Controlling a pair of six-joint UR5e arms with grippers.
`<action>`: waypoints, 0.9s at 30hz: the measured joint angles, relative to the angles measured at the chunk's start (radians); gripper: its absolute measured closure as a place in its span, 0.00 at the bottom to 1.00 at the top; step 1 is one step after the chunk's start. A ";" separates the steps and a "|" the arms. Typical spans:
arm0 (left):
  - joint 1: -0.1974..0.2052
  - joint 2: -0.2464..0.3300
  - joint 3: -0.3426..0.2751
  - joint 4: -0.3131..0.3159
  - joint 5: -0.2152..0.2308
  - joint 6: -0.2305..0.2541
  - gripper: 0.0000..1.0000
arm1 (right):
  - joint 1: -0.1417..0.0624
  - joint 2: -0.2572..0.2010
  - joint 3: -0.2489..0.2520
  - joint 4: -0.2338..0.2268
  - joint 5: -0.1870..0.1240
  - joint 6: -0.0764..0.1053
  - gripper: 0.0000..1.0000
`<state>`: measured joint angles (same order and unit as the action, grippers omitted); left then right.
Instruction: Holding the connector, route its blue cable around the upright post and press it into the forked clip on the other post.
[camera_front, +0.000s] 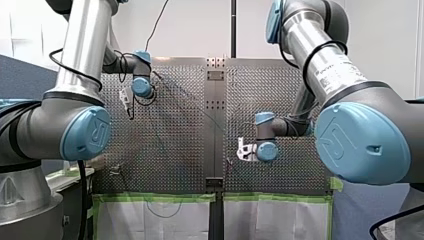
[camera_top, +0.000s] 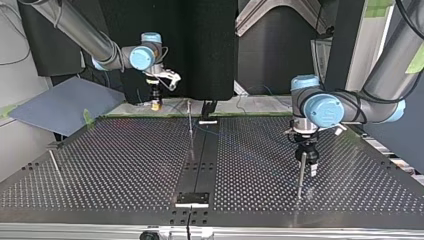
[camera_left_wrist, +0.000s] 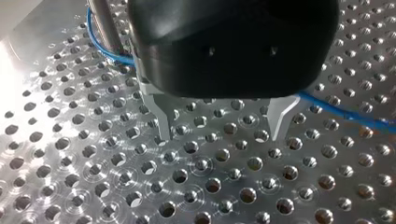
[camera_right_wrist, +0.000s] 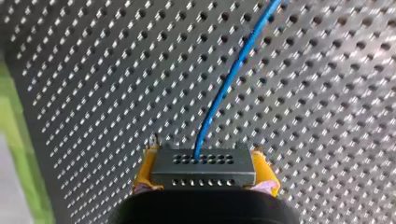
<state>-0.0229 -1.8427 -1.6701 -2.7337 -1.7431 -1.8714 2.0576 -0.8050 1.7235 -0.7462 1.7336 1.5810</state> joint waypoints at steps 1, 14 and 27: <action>0.000 0.000 0.000 -0.001 0.000 0.000 0.00 | -0.002 0.000 0.010 -0.010 0.001 0.001 1.00; 0.000 0.000 0.000 -0.003 -0.009 0.002 0.00 | -0.012 0.004 0.151 -0.151 0.028 0.008 1.00; -0.001 0.000 0.000 -0.003 -0.009 0.002 0.00 | -0.031 0.098 0.277 -0.279 0.024 -0.002 1.00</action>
<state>-0.0234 -1.8427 -1.6703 -2.7369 -1.7525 -1.8698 2.0266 -0.7067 2.0008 -1.0249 1.7574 1.5789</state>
